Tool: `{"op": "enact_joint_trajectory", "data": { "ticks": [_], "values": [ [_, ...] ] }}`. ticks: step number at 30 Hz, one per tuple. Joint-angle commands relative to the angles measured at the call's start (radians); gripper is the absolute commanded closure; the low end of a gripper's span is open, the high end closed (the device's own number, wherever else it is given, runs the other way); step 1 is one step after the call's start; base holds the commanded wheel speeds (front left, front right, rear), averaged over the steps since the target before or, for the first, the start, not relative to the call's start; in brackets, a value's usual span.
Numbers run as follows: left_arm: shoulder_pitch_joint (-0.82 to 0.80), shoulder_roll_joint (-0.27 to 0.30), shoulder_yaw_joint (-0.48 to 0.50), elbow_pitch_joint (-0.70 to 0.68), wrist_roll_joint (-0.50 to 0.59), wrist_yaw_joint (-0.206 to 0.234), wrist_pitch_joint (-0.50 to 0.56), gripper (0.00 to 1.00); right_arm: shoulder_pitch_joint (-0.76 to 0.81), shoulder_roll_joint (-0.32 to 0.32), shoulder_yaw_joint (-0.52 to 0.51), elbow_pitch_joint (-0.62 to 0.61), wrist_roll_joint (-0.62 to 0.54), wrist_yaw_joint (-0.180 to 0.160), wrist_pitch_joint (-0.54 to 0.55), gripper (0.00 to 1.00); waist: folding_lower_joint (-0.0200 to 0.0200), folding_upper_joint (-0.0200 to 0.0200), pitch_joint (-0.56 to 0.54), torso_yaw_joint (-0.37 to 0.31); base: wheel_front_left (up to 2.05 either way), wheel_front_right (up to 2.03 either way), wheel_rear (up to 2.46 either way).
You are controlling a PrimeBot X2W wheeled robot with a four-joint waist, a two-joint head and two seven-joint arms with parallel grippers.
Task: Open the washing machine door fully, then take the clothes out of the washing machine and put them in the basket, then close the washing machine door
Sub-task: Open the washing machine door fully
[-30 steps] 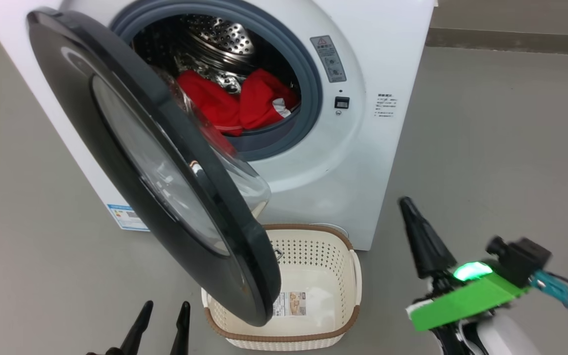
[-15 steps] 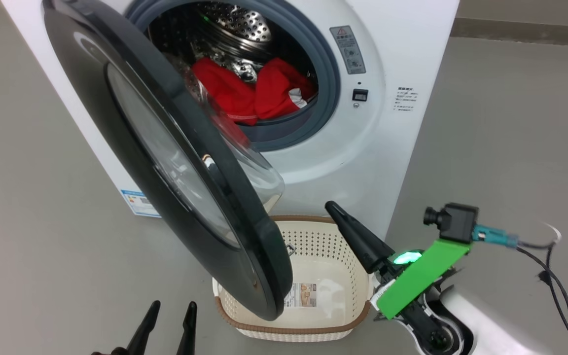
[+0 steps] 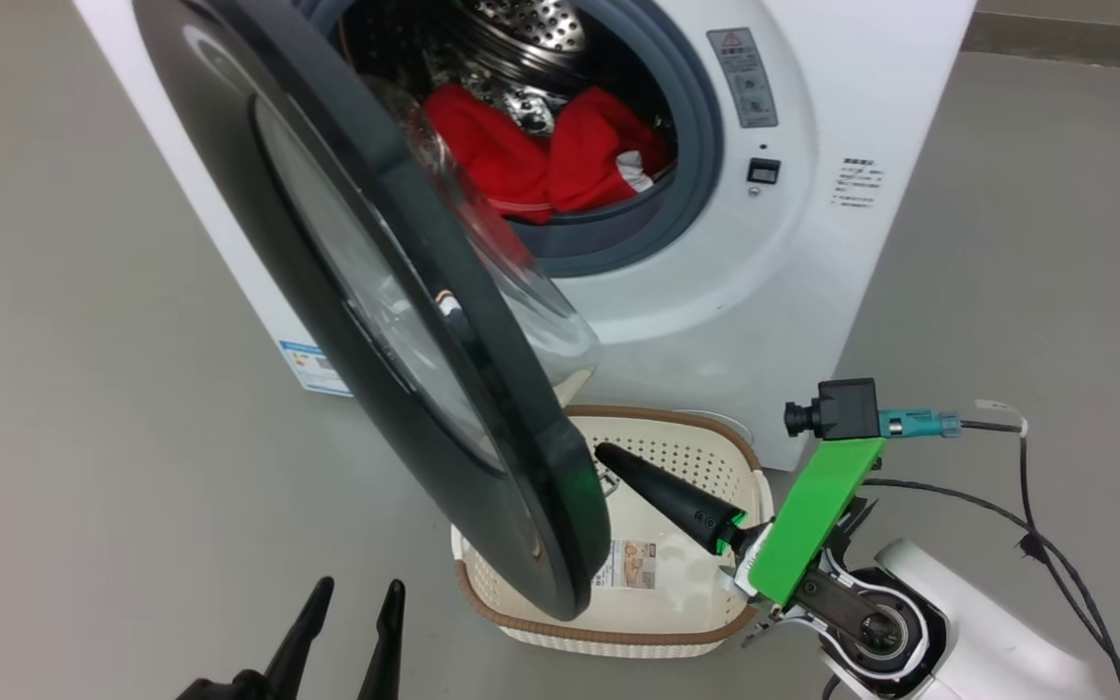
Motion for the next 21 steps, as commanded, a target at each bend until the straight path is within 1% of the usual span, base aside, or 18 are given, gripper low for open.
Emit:
{"op": "enact_joint_trajectory", "data": {
  "ticks": [1,12,19,21],
  "values": [
    [-0.032,0.005,0.03,-0.026,-0.006,-0.005,-0.012,0.0,-0.025,0.012,-0.004,-0.022,0.002,0.004,0.001,1.0,0.0,0.0,0.003,0.01,0.0,0.0,0.0],
    [-0.027,0.005,0.02,-0.021,-0.012,-0.005,-0.012,0.0,0.002,0.055,-0.05,-0.011,-0.018,0.004,0.089,1.0,0.0,0.0,-0.016,0.079,0.0,0.0,0.0],
    [-0.015,0.005,0.052,-0.014,0.005,-0.005,-0.012,0.0,0.035,0.091,-0.051,-0.015,-0.043,0.004,0.119,1.0,0.0,0.0,-0.044,0.137,0.0,0.0,0.0],
    [-0.009,0.005,0.064,-0.017,0.008,-0.005,-0.012,0.0,0.036,0.107,-0.046,-0.015,-0.047,0.004,0.133,1.0,0.0,0.0,-0.045,0.142,0.0,0.0,0.0]
  ]
}}
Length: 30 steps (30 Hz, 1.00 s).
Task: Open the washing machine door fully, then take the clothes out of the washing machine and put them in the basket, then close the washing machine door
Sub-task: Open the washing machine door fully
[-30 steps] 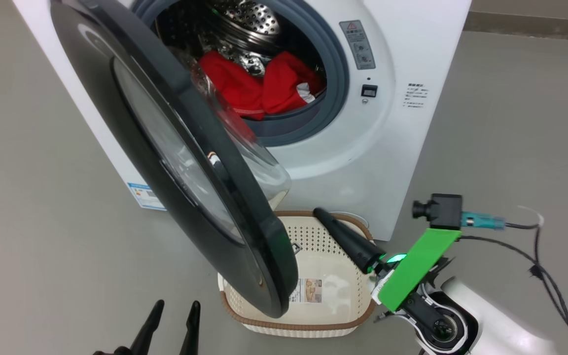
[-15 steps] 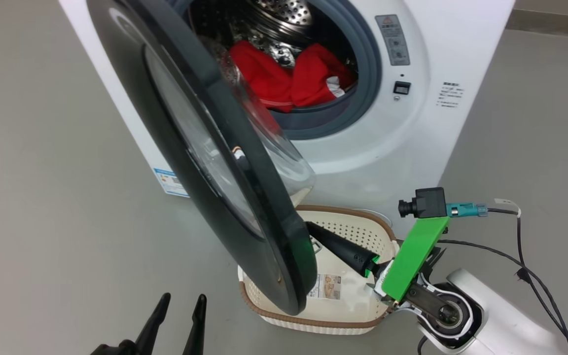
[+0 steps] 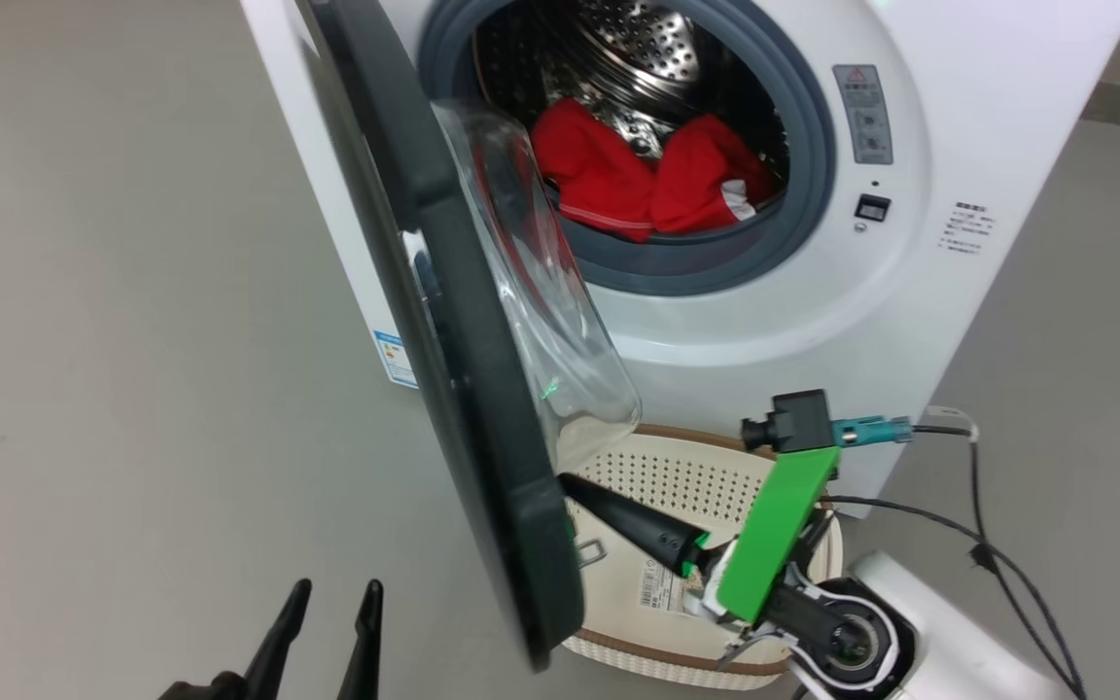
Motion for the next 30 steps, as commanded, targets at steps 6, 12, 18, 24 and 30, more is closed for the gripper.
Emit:
{"op": "enact_joint_trajectory", "data": {
  "ticks": [6,12,18,24,30],
  "values": [
    [0.001,0.006,0.065,-0.033,0.003,0.009,-0.012,0.0,-0.017,0.07,0.023,-0.021,-0.025,0.007,0.047,1.0,0.0,-0.0001,-0.006,0.031,0.0,0.0,0.0],
    [0.006,0.006,0.085,-0.053,-0.007,0.033,-0.012,0.0,-0.044,0.099,0.03,-0.005,-0.033,0.007,0.072,1.0,0.0,-0.0001,0.004,0.041,0.0,0.0,0.0],
    [0.012,0.006,0.088,-0.061,-0.01,0.037,-0.012,0.0,-0.053,0.116,0.036,0.004,-0.032,0.007,0.08,1.0,0.0,-0.0001,-0.001,0.043,0.0,0.0,0.0],
    [0.018,0.006,0.085,-0.064,-0.005,0.036,-0.012,0.0,-0.043,0.122,0.029,0.006,-0.043,0.007,0.063,1.0,0.0,-0.0001,-0.008,0.04,0.0,0.0,0.0],
    [0.017,0.006,0.084,-0.058,-0.002,0.033,-0.012,0.0,-0.022,0.112,0.009,0.021,-0.067,0.007,0.03,0.78,0.0,-0.0001,-0.018,0.035,0.0,0.0,0.0]
  ]
}}
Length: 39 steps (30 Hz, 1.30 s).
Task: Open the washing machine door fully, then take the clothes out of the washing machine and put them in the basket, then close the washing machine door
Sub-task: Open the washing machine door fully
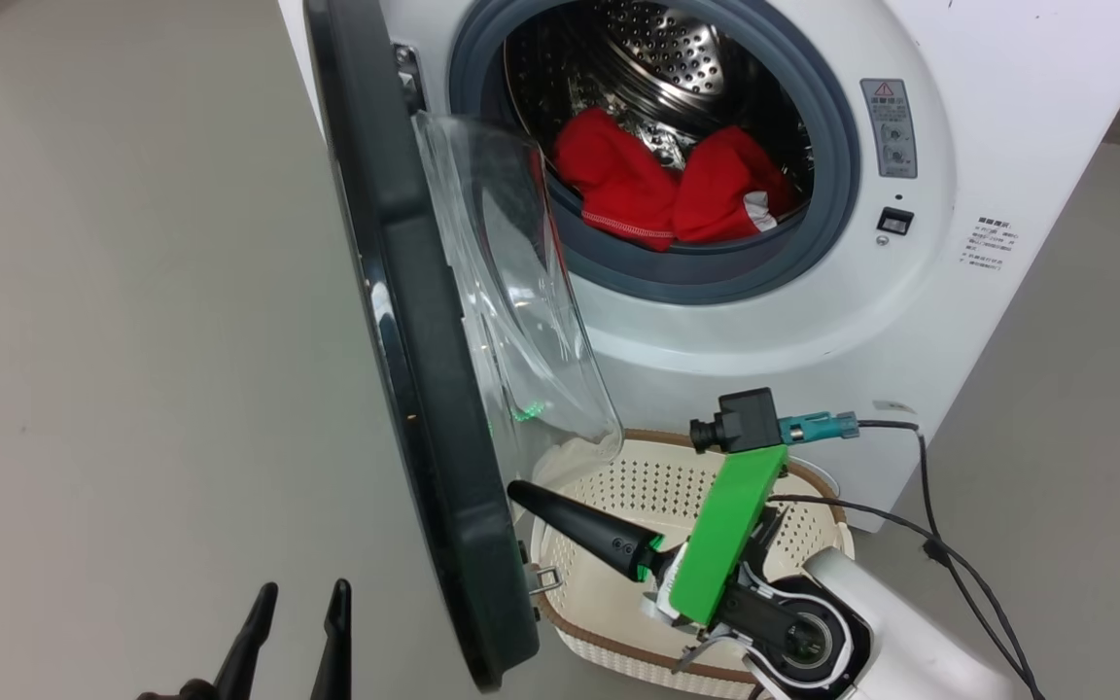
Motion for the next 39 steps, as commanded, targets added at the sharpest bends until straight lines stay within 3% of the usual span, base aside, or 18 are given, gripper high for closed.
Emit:
{"op": "enact_joint_trajectory", "data": {
  "ticks": [1,3,5,6,7,26,32,35,39],
  "values": [
    [-0.008,0.005,0.033,-0.021,0.002,0.002,-0.012,0.0,0.007,0.015,-0.002,-0.02,-0.02,0.008,-0.015,0.7,0.0,0.0,-0.003,-0.002,0.0,0.0,0.0],
    [-0.007,0.005,0.033,-0.017,0.002,0.0,-0.012,0.0,0.02,0.006,-0.004,-0.009,-0.025,0.008,-0.025,0.51,0.0,0.0,-0.009,-0.004,0.0,0.0,0.0],
    [-0.006,0.005,0.031,-0.014,0.004,-0.002,-0.012,0.0,0.036,-0.002,-0.008,0.002,-0.026,0.008,-0.037,0.13,0.0,0.0,-0.014,-0.006,0.0,0.0,0.0],
    [-0.006,0.005,0.03,-0.012,0.004,-0.003,-0.012,0.0,0.044,-0.007,-0.01,0.007,-0.027,0.008,-0.041,0.04,0.0,0.0,-0.015,-0.006,0.0,0.0,0.0],
    [-0.007,0.005,0.029,-0.011,0.005,-0.005,-0.012,0.0,0.051,-0.012,-0.012,0.011,-0.027,0.008,-0.046,0.0,0.0,0.0,-0.017,-0.007,0.0,0.0,0.0],
    [-0.014,0.005,0.02,0.021,0.03,-0.025,-0.012,0.0,0.208,-0.146,0.002,0.107,-0.13,0.008,-0.276,0.0,0.0,0.0,-0.046,-0.029,0.0,0.0,0.0],
    [-0.013,0.005,0.027,0.025,0.035,-0.028,-0.012,0.0,0.214,-0.196,0.039,0.158,-0.219,0.008,-0.427,0.0,0.0,0.0,-0.049,-0.04,0.0,0.0,0.0],
    [-0.011,0.005,0.032,0.026,0.036,-0.029,-0.012,0.0,0.197,-0.228,0.079,0.212,-0.33,0.008,-0.526,0.0,0.0,0.0,-0.052,-0.047,0.0,0.0,0.0],
    [-0.011,0.005,0.039,0.026,0.039,-0.029,-0.012,0.0,0.195,-0.208,0.046,0.249,-0.363,0.008,-0.563,0.0,0.0,0.0,-0.052,-0.056,0.0,0.0,0.0]
  ]
}}
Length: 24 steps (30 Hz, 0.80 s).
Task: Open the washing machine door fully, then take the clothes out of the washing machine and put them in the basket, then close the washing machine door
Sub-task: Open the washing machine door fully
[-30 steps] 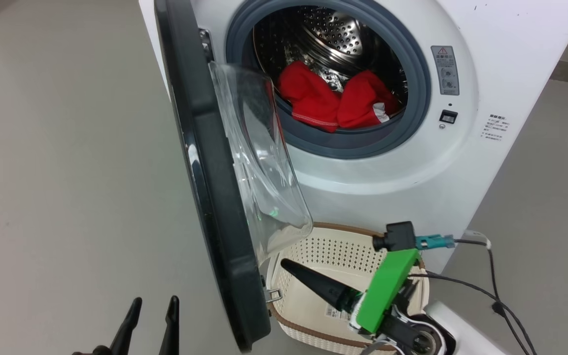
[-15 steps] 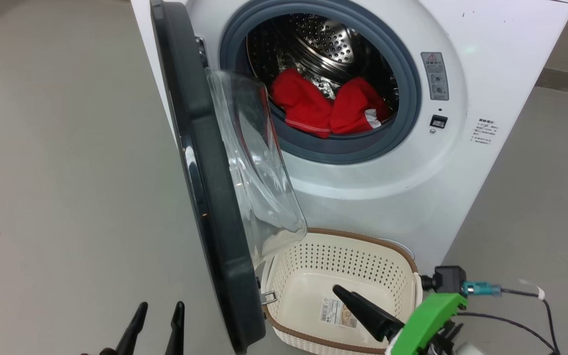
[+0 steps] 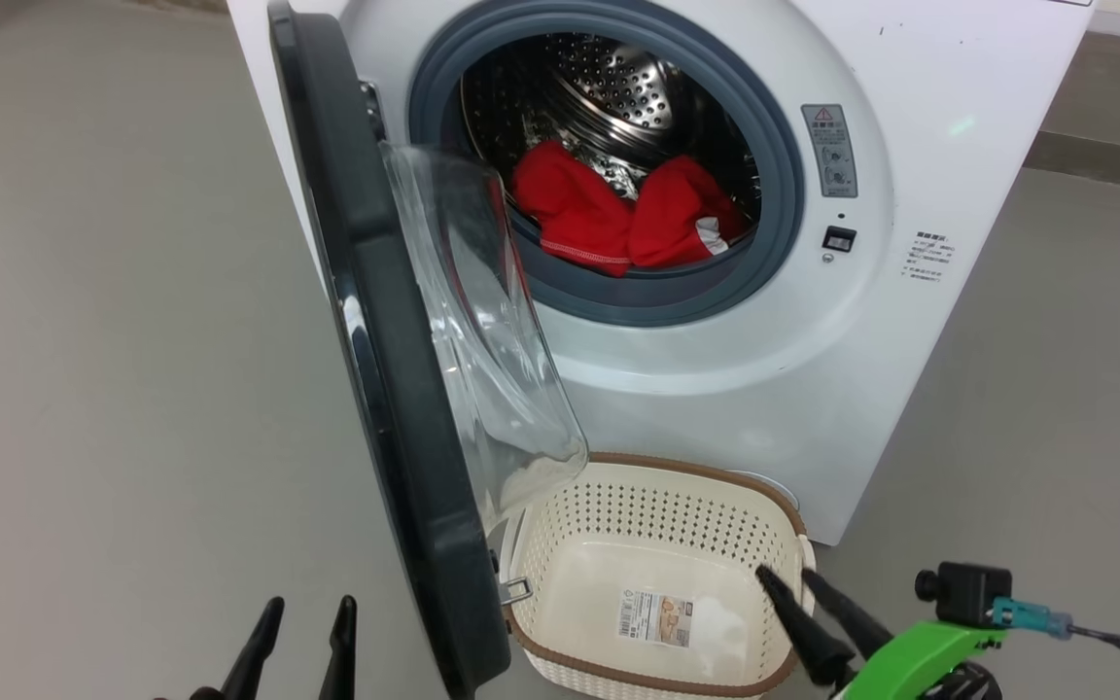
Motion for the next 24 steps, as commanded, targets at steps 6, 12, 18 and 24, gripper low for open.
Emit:
{"op": "enact_joint_trajectory", "data": {
  "ticks": [6,12,18,24],
  "values": [
    [-0.017,0.005,0.051,-0.021,0.01,-0.001,-0.012,0.0,0.007,0.042,-0.191,-0.067,-0.192,0.008,-0.014,0.0,0.0,-0.0001,0.005,-0.011,0.0,0.0,0.0],
    [-0.018,0.005,0.059,-0.02,0.011,0.0,-0.012,0.0,0.087,0.107,-0.367,-0.157,-0.433,0.008,-0.014,0.0,0.0,-0.0001,0.002,-0.013,0.0,0.0,0.0],
    [-0.016,0.005,0.059,-0.023,0.014,0.003,-0.012,0.0,0.167,0.164,-0.493,-0.242,-0.708,0.008,-0.014,0.0,0.0,-0.0001,-0.002,-0.009,0.0,0.0,0.0],
    [-0.014,0.005,0.06,-0.027,0.013,0.007,-0.012,0.0,0.248,0.222,-0.59,-0.292,-0.856,0.008,-0.014,0.0,0.0,-0.0001,-0.008,-0.003,0.0,0.0,0.0]
  ]
}}
